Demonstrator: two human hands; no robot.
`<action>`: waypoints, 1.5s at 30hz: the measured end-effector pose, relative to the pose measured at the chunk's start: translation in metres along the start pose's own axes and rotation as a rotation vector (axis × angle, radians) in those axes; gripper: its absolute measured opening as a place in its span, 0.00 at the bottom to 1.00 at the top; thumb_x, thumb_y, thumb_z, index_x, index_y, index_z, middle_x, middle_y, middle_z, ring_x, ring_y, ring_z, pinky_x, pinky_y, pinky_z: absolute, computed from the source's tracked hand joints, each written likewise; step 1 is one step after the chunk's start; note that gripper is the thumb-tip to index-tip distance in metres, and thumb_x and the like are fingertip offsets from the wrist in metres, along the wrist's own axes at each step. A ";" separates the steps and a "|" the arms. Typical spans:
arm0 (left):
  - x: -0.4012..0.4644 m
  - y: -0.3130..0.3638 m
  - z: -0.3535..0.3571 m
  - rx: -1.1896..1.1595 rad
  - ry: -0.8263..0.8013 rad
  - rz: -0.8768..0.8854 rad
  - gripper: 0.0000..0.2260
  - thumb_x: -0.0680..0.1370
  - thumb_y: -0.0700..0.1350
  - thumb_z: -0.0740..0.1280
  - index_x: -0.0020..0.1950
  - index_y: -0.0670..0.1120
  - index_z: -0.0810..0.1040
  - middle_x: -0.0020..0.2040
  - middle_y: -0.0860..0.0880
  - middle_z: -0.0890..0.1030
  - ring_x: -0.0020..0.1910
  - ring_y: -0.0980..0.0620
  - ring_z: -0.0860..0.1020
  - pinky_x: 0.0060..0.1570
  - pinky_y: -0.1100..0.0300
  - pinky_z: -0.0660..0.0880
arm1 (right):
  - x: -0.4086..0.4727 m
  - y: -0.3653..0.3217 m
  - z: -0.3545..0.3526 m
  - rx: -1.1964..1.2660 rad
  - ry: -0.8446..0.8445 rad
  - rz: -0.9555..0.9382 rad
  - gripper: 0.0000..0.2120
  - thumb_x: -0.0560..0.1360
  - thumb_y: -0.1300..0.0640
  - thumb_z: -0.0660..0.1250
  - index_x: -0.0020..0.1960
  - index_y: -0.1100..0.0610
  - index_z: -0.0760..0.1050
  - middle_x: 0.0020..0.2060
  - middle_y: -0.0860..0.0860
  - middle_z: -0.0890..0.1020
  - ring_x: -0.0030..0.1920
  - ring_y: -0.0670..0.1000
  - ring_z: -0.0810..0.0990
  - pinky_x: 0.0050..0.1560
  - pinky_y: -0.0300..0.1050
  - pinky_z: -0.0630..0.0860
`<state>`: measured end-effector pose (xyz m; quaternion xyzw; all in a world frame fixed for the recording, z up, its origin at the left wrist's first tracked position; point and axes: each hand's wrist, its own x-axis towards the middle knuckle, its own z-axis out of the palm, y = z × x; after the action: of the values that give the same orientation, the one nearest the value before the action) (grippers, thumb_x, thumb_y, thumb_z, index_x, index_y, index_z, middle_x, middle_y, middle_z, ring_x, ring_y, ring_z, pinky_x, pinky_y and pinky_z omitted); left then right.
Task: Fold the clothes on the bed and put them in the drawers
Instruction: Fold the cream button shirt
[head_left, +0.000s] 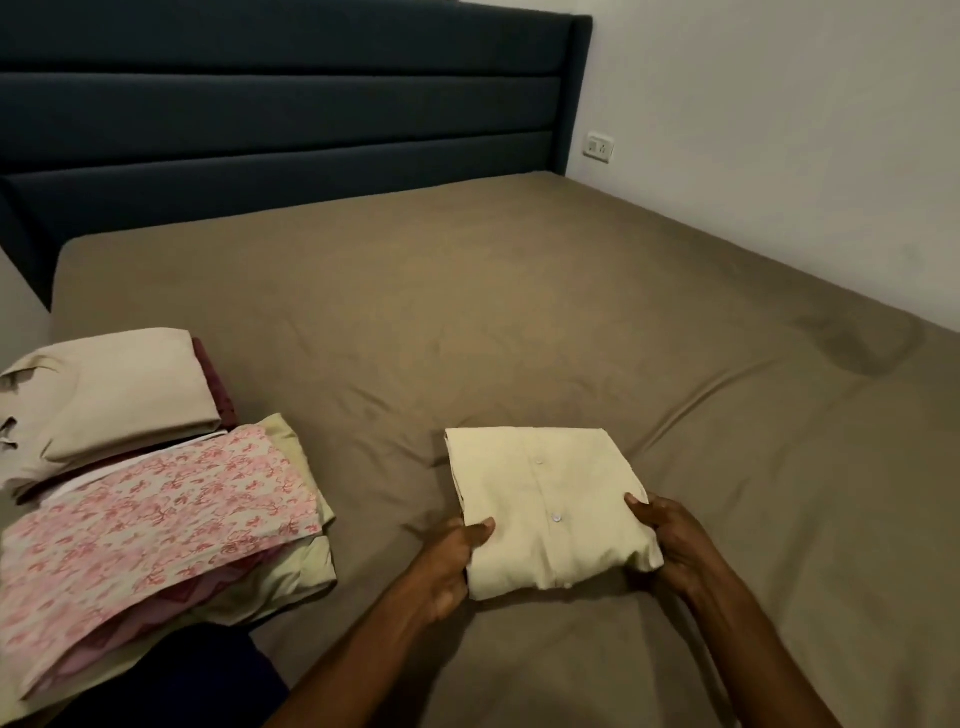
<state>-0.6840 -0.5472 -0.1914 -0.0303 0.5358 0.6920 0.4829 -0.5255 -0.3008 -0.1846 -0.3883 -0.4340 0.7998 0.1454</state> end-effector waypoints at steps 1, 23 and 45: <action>-0.001 0.001 0.000 -0.002 0.009 -0.001 0.12 0.82 0.40 0.66 0.65 0.38 0.79 0.57 0.41 0.85 0.56 0.41 0.84 0.49 0.51 0.81 | -0.006 0.002 -0.001 0.045 -0.003 0.019 0.14 0.83 0.61 0.64 0.64 0.69 0.77 0.58 0.66 0.84 0.50 0.61 0.85 0.45 0.54 0.85; -0.045 -0.006 -0.003 1.079 0.672 0.353 0.28 0.85 0.61 0.51 0.59 0.41 0.81 0.59 0.39 0.82 0.59 0.37 0.79 0.57 0.50 0.73 | -0.103 0.058 0.029 -0.304 0.295 -0.150 0.15 0.74 0.50 0.78 0.51 0.62 0.84 0.42 0.57 0.88 0.40 0.58 0.88 0.32 0.50 0.81; -0.046 -0.019 -0.007 0.752 0.599 0.356 0.19 0.84 0.55 0.61 0.65 0.41 0.77 0.62 0.41 0.81 0.62 0.38 0.78 0.55 0.53 0.71 | -0.091 0.071 0.025 -0.537 0.474 -0.163 0.12 0.79 0.56 0.70 0.44 0.64 0.80 0.40 0.60 0.83 0.44 0.65 0.83 0.44 0.70 0.82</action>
<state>-0.6498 -0.5826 -0.1819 0.0402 0.8593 0.4840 0.1603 -0.4777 -0.4084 -0.1889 -0.5512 -0.6122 0.5312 0.1980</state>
